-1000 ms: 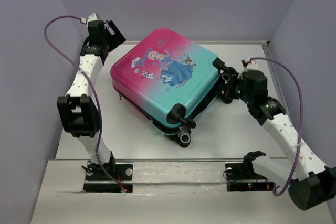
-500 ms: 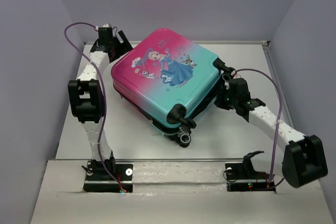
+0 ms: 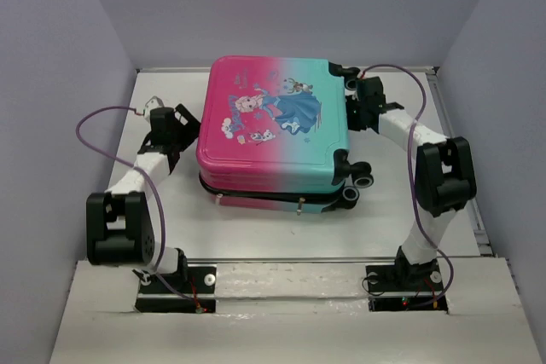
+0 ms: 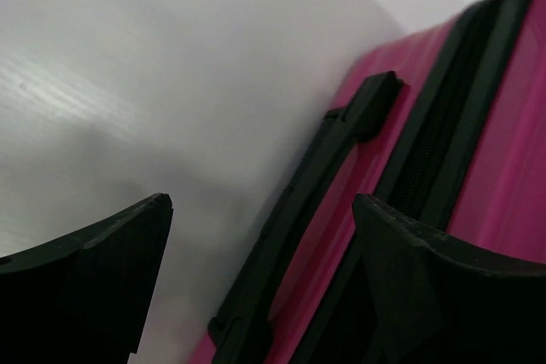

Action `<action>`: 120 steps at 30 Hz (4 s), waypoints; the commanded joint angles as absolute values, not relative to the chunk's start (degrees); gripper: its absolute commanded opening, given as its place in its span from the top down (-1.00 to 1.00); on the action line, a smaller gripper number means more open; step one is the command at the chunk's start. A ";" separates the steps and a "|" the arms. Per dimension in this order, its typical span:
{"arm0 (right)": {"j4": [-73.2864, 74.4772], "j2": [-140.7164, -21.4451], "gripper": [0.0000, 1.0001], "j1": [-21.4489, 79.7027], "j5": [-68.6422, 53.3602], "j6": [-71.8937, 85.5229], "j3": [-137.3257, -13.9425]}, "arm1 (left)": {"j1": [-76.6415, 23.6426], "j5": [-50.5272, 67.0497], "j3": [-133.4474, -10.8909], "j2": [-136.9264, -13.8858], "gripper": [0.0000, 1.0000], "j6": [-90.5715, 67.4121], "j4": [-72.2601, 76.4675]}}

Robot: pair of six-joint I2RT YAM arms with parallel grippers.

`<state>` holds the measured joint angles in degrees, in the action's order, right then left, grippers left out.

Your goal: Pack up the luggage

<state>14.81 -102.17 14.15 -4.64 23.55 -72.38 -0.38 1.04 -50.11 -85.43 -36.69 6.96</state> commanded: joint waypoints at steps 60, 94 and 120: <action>4.15 -62.92 0.86 26.10 8.54 34.72 -36.12 | 2.29 14.77 -104.78 -111.01 -0.98 -22.32 -20.31; 4.66 -80.26 -0.18 19.34 -6.51 22.33 -58.04 | -7.36 -2.98 -79.49 -65.43 -0.98 -23.56 -11.95; -27.50 -61.60 0.04 19.34 -31.99 23.29 -20.39 | -60.04 -13.35 -36.82 -59.76 -0.30 -37.36 2.02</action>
